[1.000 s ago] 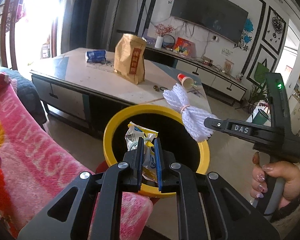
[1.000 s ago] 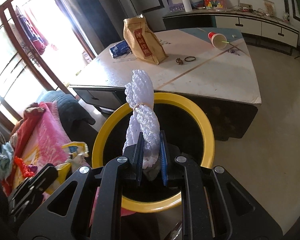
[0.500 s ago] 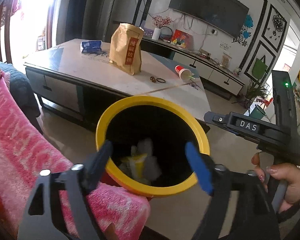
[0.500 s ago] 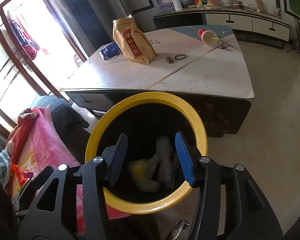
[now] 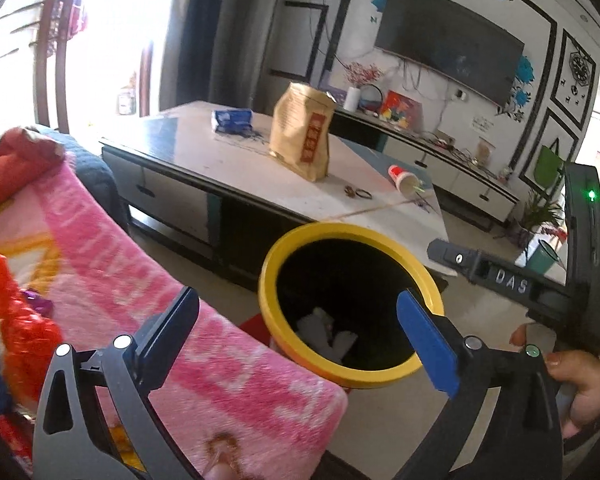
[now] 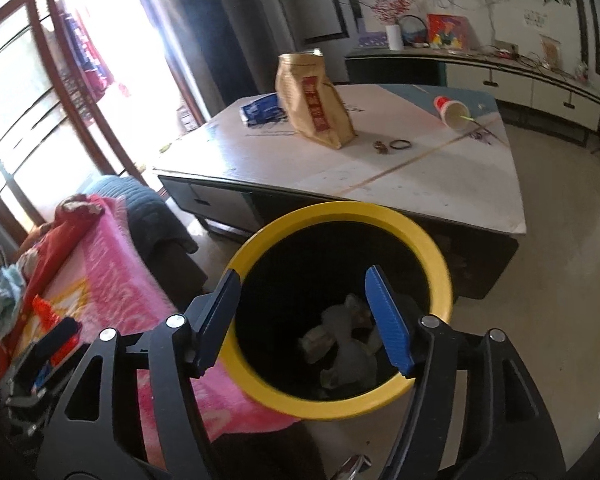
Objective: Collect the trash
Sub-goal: 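Open both tools to drop the wrapper and foam net into the bin, then move both tools back toward the red plastic bag on the blanket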
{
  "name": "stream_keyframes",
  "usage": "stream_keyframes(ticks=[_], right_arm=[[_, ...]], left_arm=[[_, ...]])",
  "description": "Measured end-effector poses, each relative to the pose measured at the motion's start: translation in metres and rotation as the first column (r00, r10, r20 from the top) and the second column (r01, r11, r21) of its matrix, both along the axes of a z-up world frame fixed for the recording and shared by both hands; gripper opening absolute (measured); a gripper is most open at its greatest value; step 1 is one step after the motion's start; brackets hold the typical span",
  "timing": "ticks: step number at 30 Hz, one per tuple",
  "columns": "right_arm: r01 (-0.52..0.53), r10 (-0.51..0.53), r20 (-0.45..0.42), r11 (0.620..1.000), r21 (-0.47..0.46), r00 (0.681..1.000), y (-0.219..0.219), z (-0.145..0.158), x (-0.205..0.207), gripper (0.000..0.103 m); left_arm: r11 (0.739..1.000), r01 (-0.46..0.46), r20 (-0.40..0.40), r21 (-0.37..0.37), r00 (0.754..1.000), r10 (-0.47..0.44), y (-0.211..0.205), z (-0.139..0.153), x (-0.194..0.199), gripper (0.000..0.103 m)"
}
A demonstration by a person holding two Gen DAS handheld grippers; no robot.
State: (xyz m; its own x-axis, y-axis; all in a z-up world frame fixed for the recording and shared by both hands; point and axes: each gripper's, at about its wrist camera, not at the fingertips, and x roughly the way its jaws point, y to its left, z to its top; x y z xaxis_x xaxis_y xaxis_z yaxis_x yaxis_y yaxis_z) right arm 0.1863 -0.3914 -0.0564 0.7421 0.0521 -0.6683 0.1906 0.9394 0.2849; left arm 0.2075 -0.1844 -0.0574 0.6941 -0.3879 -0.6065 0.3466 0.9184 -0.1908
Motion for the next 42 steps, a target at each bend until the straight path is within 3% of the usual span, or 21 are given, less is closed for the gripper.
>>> stream_keyframes(ticks=[19, 42], right_arm=[[-0.179, 0.186, 0.108, 0.981, -0.075, 0.976, 0.071, 0.029, -0.023, 0.066], [-0.394, 0.418, 0.163, 0.905, -0.162, 0.894, 0.154, 0.045, -0.052, 0.066]], left_arm=[[0.985, -0.169, 0.109, -0.024, 0.979, 0.171, 0.073, 0.033, -0.039, 0.096], [0.950, -0.304, 0.137, -0.071, 0.941, 0.311, 0.147, 0.044, -0.070, 0.096]])
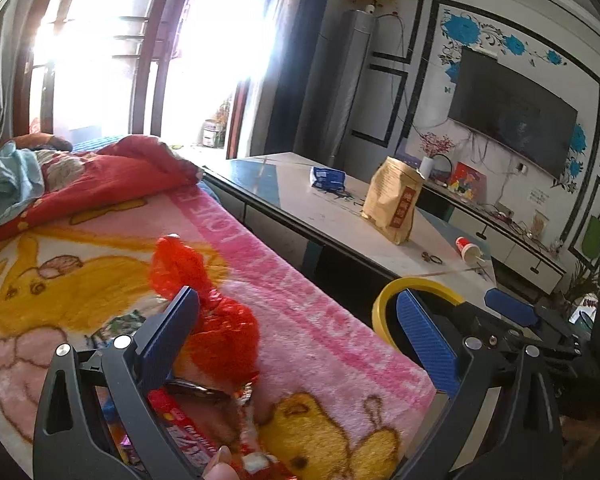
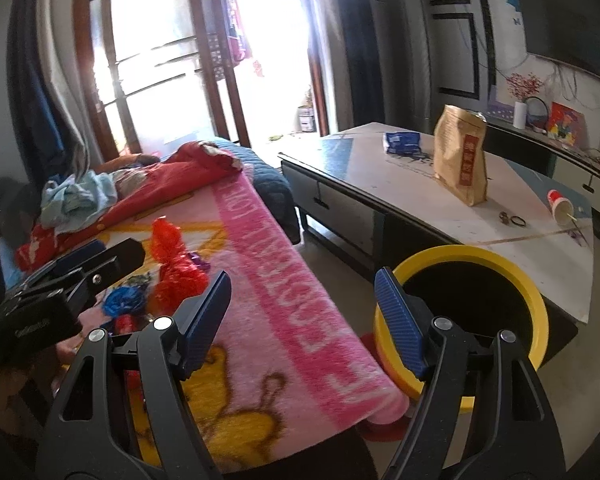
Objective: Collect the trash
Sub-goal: 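Move both tools back toward the red plastic bag on the blanket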
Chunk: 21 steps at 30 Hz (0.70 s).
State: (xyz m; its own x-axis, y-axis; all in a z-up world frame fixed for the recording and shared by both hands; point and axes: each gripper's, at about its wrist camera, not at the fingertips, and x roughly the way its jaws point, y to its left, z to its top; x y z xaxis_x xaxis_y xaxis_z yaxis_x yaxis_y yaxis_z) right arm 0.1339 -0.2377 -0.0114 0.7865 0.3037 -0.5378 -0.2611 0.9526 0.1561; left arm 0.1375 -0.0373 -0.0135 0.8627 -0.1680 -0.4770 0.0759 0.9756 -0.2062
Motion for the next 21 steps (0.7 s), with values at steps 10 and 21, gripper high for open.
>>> stream_keyframes(ticks=[10, 21], right_arm=[[-0.052, 0.052, 0.003, 0.998, -0.018, 0.999, 0.024, 0.002, -0.006, 0.067], [-0.122, 0.121, -0.006, 0.992, -0.038, 0.993, 0.053, 0.001, -0.015, 0.067]], left_arm=[[0.998, -0.057, -0.006, 0.005, 0.998, 0.057, 0.031, -0.001, -0.005, 0.096], [0.992, -0.126, -0.008, -0.012, 0.992, 0.126, 0.067, 0.001, -0.010, 0.096]])
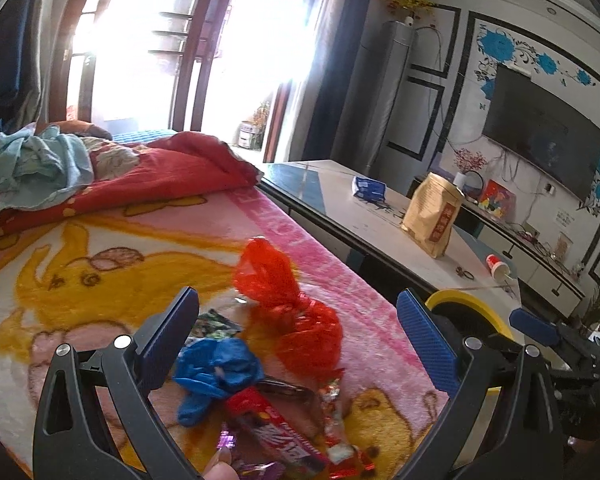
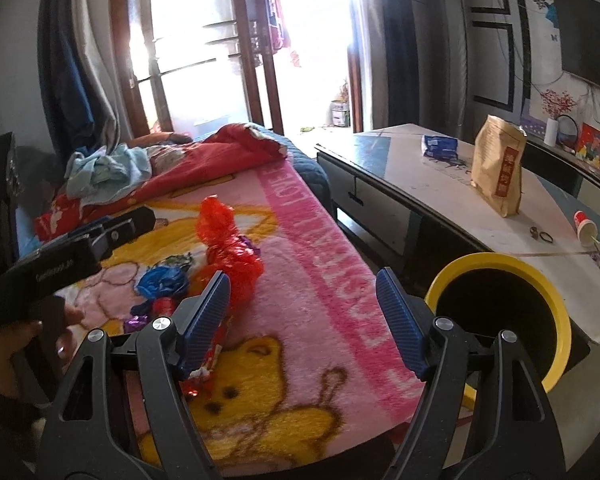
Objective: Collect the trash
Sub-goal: 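Move both tools back toward the red plastic bag on the blanket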
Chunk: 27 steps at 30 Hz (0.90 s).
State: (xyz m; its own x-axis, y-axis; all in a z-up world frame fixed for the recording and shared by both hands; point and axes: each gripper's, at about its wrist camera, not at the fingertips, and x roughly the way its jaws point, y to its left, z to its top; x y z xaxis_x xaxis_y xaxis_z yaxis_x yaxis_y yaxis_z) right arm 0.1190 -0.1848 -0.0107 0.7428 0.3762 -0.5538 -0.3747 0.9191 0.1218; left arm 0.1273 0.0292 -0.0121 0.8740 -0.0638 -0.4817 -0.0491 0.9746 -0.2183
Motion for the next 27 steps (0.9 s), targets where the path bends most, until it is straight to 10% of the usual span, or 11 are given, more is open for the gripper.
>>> stream_keyframes(ticks=[27], right_arm=[[-0.160, 0.149, -0.123, 0.983, -0.090, 0.981, 0.071, -0.045, 0.000, 0.067]], left_arm=[[0.995, -0.097, -0.101, -0.001, 0.990, 0.096, 0.068, -0.026, -0.029, 0.096]])
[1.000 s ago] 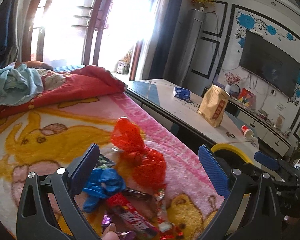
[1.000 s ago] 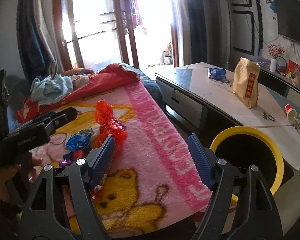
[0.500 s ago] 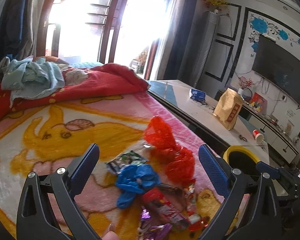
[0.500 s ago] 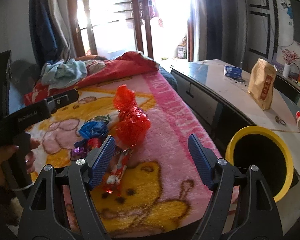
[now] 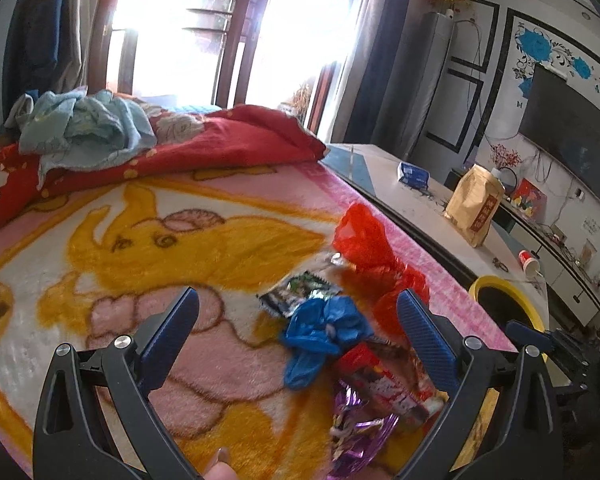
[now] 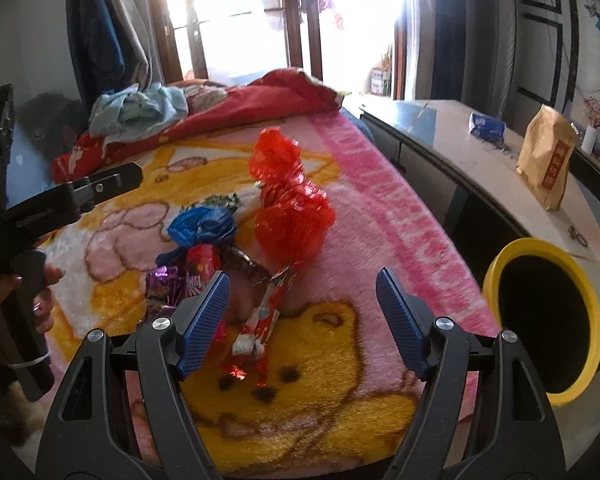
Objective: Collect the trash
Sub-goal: 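Move both tools back toward the red plastic bag on the blanket, then grasp purple candy wrapper with left tool while right tool grasps red snack packet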
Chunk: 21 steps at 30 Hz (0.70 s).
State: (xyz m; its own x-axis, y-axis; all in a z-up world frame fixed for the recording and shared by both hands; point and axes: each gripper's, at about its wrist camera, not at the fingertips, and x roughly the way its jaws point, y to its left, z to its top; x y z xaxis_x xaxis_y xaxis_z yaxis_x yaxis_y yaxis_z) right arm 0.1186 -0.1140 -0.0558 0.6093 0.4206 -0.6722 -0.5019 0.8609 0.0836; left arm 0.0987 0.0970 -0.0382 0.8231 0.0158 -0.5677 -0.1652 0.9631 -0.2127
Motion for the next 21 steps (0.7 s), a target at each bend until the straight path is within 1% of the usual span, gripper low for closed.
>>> stream_keyframes(ticks=[5, 8, 10, 12, 13, 15, 17, 21], right_arm=[[-0.019, 0.018, -0.061, 1.000, -0.011, 0.998, 0.009, -0.015, 0.008, 0.067], [-0.022, 0.021, -0.112, 1.000, -0.006, 0.993, 0.011, -0.025, 0.015, 0.062], [-0.023, 0.022, -0.141, 1.000, -0.001, 0.990, 0.012, -0.031, 0.019, 0.058], [-0.027, 0.028, -0.171, 1.000, 0.007, 0.985, 0.014, -0.037, 0.022, 0.058], [-0.030, 0.032, -0.182, 0.999, 0.009, 0.983, 0.015, -0.039, 0.024, 0.058], [-0.037, 0.038, -0.194, 0.999, 0.009, 0.980, 0.018, -0.042, 0.025, 0.056], [-0.045, 0.046, -0.203, 0.999, 0.007, 0.978, 0.021, -0.044, 0.026, 0.053], [-0.062, 0.058, -0.222, 0.998, -0.011, 0.973, 0.023, -0.052, 0.025, 0.038]], left_arm=[[1.000, 0.027, -0.032, -0.001, 0.999, -0.027, 0.004, -0.011, -0.005, 0.096], [0.999, 0.048, -0.054, -0.004, 0.997, -0.048, 0.004, -0.017, -0.009, 0.095], [0.998, 0.062, -0.071, -0.023, 0.995, -0.063, 0.004, -0.021, -0.011, 0.095], [0.996, 0.077, -0.089, -0.046, 0.993, -0.081, 0.005, -0.027, -0.012, 0.088], [0.995, 0.085, -0.103, -0.060, 0.991, -0.091, 0.005, -0.030, -0.012, 0.082], [0.992, 0.095, -0.127, -0.087, 0.986, -0.106, 0.004, -0.038, -0.013, 0.078], [0.985, 0.119, -0.148, -0.126, 0.979, -0.137, 0.001, -0.046, -0.013, 0.071], [0.974, 0.170, -0.171, -0.152, 0.966, -0.195, -0.009, -0.057, -0.011, 0.068]])
